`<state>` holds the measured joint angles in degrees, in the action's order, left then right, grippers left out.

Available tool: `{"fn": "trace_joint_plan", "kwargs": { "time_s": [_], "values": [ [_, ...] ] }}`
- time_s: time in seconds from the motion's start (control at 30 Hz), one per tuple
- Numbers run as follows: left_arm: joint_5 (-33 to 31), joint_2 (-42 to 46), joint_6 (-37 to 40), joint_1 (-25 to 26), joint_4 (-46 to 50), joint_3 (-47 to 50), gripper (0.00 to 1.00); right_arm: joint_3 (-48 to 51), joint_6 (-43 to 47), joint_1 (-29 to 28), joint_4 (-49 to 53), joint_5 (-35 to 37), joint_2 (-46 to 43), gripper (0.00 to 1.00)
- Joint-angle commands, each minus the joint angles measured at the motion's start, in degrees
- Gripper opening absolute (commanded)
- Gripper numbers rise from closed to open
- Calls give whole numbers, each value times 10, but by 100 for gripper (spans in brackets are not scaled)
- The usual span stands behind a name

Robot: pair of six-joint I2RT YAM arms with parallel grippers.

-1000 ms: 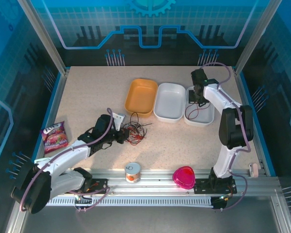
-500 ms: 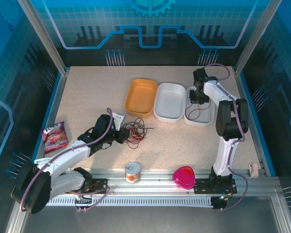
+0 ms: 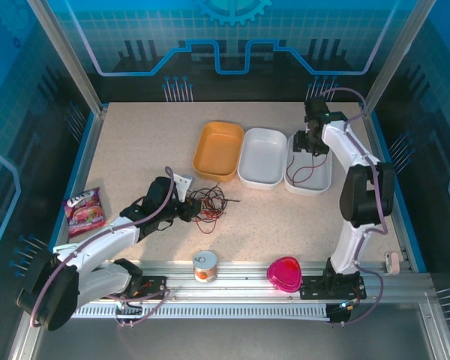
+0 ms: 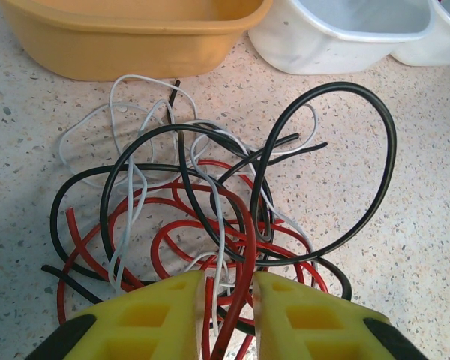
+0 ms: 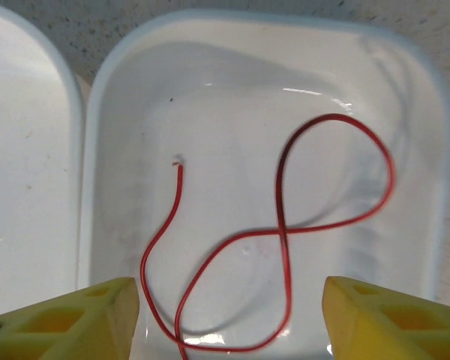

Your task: Untangle the cables

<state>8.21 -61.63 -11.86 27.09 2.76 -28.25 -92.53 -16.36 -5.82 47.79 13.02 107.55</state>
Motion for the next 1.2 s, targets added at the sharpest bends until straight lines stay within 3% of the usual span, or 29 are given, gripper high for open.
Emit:
{"fn": "trace_joint_plan", "kwargs": {
  "time_s": [0.0,0.27,0.47,0.6,0.73,0.83,0.93,0.97,1.17],
  "values": [
    [-3,14,-4,-2,7,-19,26,17,-9,-2,27,28,-61,71],
    [-10,17,-13,-3,9,-21,36,75,-12,-57,23,33,-185,69],
    [-52,11,-50,-5,47,-36,47,173,-33,-187,-58,-14,-284,64],
    [-59,17,-65,-28,122,-57,53,231,-75,-265,-113,-28,-321,62],
    [-15,55,-97,-77,162,-40,52,271,-104,-324,-161,-43,-331,62],
    [42,93,-118,-104,154,-6,51,274,-105,-362,-173,-22,-323,69],
    [65,117,-128,-107,148,21,50,270,-98,-389,-185,-5,-310,95],
    [68,120,-134,-107,145,29,50,265,-96,-393,-186,-1,-302,100],
    [73,120,-167,-107,124,59,46,230,-92,-405,-173,19,-266,100]
  ]
}}
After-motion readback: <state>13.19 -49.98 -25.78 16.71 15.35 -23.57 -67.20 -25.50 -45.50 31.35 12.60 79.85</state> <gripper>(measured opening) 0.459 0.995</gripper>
